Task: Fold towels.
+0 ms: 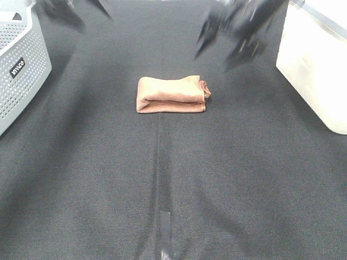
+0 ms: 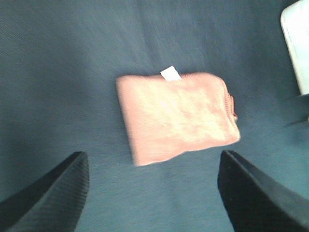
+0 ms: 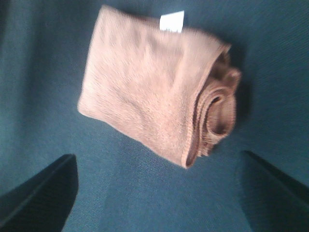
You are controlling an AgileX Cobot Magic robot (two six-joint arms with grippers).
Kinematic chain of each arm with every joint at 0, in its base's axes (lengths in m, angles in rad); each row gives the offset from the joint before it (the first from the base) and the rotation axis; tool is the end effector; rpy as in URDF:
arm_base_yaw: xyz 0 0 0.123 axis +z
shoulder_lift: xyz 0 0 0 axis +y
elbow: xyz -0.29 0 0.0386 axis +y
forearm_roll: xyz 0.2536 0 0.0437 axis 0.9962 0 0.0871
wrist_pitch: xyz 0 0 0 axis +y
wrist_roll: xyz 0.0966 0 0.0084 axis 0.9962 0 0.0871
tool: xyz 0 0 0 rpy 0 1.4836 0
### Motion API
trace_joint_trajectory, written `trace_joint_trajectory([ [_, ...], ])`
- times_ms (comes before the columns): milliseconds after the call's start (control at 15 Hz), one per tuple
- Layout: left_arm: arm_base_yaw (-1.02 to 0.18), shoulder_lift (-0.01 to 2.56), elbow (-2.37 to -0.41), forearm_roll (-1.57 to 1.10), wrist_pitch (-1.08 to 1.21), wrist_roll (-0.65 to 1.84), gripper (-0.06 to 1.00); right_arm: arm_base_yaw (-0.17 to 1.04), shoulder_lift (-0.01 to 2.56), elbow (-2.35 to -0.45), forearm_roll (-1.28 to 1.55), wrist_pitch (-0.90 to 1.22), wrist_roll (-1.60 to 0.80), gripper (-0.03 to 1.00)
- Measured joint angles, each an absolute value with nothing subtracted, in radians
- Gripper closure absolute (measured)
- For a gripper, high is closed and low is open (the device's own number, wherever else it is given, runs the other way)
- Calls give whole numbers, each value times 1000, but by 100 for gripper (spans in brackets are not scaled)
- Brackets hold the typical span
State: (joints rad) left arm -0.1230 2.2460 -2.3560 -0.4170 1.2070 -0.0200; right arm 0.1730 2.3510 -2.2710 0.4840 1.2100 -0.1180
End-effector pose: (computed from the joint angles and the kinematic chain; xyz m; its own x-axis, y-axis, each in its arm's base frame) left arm 0.5003 -0.0988 0.3220 -0.8676 -0.0563 -0.4941 0.1736 0.8967 -0.4071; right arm 0.5074 0.1315 0.2452 -0.9228 -0.1014 -0.3718 -0.2662 0.8654 0.4245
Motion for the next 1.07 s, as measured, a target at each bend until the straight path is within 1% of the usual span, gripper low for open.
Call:
trace_joint_trajectory([
  [67,-123,2246,-2356,-417,1207,-20,24,173,2351,-2271,484,1210,-118,14],
  [200,-123,2143,-2334,-325,1209,-35,24,173,2247,-2268,443,1210,-97,14],
  [333,-123,2010,-2277,-235,1209,-46,24,173,2117,-2208,416,1210,-91,14],
  [600,-123,1663,-1953,-113,1209,-47,24,173,1774,-1867,356,1211,-105,14],
  [933,-123,1231,-1442,-66,1214,-42,24,173,1349,-1417,284,1214,-126,14],
  [1000,-123,1134,-1354,-65,1215,-42,24,173,1263,-1335,269,1214,-127,14],
  [1067,-123,987,-1223,-64,1215,-42,24,173,1166,-1253,261,1214,-127,14],
])
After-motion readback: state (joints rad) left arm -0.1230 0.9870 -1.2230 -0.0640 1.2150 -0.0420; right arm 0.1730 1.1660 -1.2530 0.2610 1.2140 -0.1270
